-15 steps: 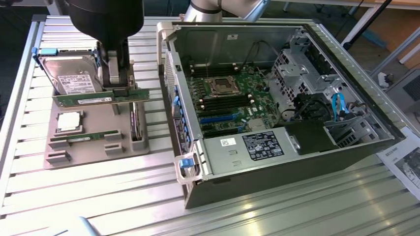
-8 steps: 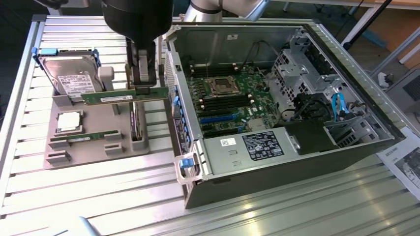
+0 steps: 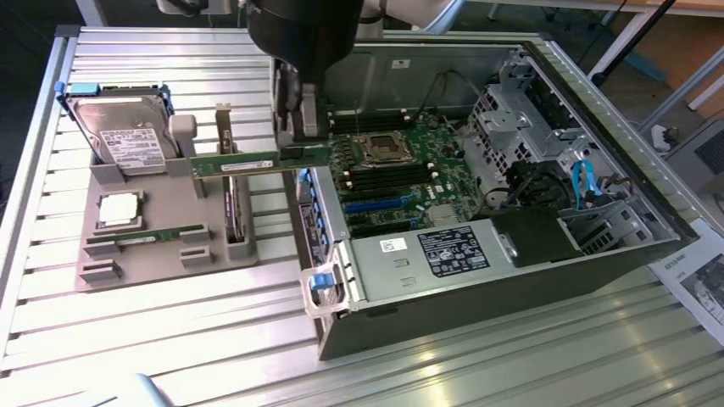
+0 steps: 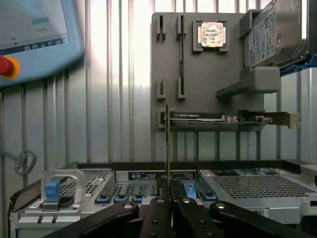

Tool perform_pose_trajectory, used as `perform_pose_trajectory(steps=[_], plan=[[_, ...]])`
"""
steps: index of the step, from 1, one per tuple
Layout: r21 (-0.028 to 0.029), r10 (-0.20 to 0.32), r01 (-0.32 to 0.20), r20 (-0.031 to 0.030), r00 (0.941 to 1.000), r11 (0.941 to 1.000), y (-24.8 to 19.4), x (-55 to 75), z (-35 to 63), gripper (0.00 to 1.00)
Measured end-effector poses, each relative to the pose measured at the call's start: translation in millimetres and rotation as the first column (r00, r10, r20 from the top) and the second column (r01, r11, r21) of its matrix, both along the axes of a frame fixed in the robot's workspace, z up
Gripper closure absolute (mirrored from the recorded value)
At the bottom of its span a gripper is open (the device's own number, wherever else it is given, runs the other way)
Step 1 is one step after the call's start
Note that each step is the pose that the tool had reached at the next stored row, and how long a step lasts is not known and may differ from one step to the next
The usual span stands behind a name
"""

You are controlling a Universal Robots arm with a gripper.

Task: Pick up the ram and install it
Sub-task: 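Pick up the ram and move it above insertion slot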

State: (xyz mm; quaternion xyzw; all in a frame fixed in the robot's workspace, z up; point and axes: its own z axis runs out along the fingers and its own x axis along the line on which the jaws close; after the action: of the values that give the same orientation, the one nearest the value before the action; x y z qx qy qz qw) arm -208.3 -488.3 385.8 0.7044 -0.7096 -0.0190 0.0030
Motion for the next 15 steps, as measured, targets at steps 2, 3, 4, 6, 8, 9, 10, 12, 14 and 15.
perform_pose_trajectory(steps=[2,3,4,6,8,9,10,12,14,15], plan=[[-0.0001,0.000,0.000,-0.0002,1.0000,1.0000,0.0,8.0,0.1,0.88],[0.0000,0.000,0.000,-0.0002,1.0000,1.0000,0.0,11.4,0.0,0.88],[0.0000,0.000,0.000,-0.0003,1.0000,1.0000,0.0,15.6,0.0,0.88],[-0.0001,0.000,0.000,-0.0005,1.0000,1.0000,-0.1,22.5,0.1,0.88],[0.0000,0.000,0.000,-0.0004,1.0000,1.0000,-0.1,32.7,0.0,0.88],[0.0000,0.000,0.000,-0.0005,1.0000,1.0000,-0.1,38.8,0.0,0.88],[0.0000,0.000,0.000,-0.0006,1.0000,1.0000,-0.1,42.2,0.0,0.88],[0.0001,0.000,0.000,-0.0007,1.0000,1.0000,-0.2,49.0,0.0,0.88],[0.0001,0.000,0.000,-0.0008,1.0000,1.0000,-0.2,56.4,0.1,0.88],[0.0002,0.000,0.000,-0.0009,1.0000,1.0000,-0.3,59.9,0.0,0.88]])
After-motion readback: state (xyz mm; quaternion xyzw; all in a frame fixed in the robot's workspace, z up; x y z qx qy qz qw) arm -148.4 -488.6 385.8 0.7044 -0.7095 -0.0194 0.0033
